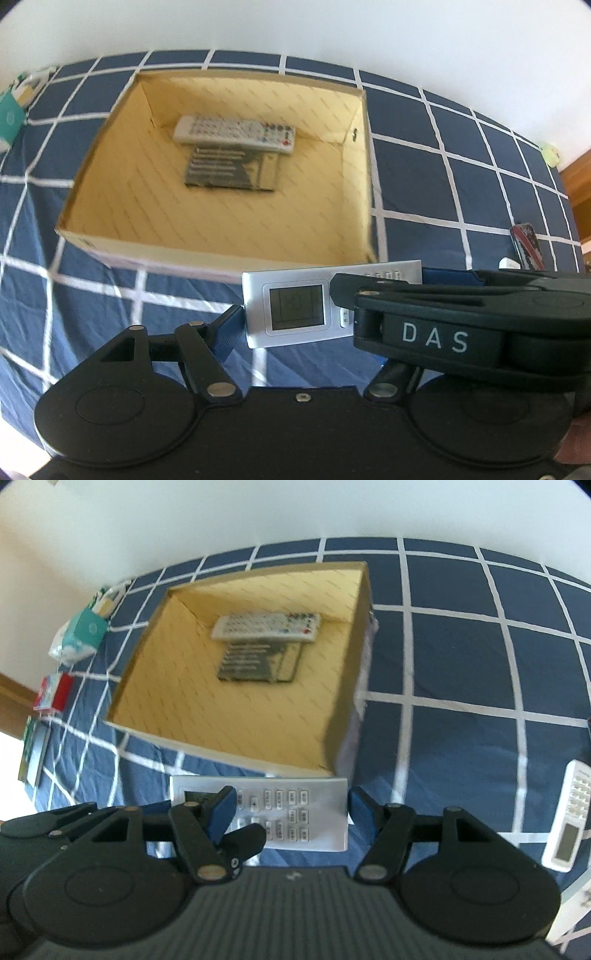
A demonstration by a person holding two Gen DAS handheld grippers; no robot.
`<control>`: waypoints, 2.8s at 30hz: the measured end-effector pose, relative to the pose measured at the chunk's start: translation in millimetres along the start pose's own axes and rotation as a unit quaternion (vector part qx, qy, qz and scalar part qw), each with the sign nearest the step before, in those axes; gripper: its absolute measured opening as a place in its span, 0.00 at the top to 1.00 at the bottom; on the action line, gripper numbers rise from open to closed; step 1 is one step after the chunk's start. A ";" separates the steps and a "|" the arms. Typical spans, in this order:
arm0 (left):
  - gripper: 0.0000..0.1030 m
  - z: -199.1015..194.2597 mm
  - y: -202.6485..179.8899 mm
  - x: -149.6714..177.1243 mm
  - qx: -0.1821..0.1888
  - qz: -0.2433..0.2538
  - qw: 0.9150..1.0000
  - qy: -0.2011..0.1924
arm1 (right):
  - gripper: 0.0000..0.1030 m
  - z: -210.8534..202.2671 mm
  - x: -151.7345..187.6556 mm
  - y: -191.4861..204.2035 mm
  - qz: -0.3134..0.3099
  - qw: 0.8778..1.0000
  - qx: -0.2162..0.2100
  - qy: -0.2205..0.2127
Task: Organize objects
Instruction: 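Lift the AC remote with the right gripper and carry it over the box, then lower the AC remote into the box and open the right gripper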
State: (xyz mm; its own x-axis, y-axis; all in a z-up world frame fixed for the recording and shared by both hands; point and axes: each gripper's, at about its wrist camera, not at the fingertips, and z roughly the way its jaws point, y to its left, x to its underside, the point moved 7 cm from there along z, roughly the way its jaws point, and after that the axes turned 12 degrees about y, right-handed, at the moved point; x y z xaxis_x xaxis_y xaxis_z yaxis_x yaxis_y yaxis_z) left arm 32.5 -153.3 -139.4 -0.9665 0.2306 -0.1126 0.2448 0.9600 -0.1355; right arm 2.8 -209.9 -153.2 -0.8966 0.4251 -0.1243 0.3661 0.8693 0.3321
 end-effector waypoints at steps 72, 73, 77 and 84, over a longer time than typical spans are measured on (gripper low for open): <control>0.33 137.4 106.7 -249.3 0.008 0.075 0.995 0.065 | 0.36 163.2 -245.5 3.9 0.102 0.995 -0.001 0.021; 0.33 137.9 107.0 -249.1 0.009 0.075 0.995 0.065 | 0.36 163.9 -245.7 3.7 0.102 0.995 0.000 0.022; 0.33 139.0 107.8 -249.2 0.010 0.074 0.995 0.066 | 0.36 166.2 -246.9 2.8 0.104 0.994 0.005 0.023; 0.22 133.7 109.0 -245.2 0.002 0.066 0.996 0.063 | 0.35 162.1 -243.0 0.5 0.107 0.994 0.005 0.018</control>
State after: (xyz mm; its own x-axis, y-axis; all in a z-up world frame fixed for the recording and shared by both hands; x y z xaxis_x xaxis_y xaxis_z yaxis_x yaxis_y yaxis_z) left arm 306.4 -126.3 -258.2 -0.9278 0.3730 -0.0049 0.3704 0.9195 -0.1316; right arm 261.3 -271.9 -274.3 -0.8066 0.5909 -0.0178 0.5514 0.7629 0.3376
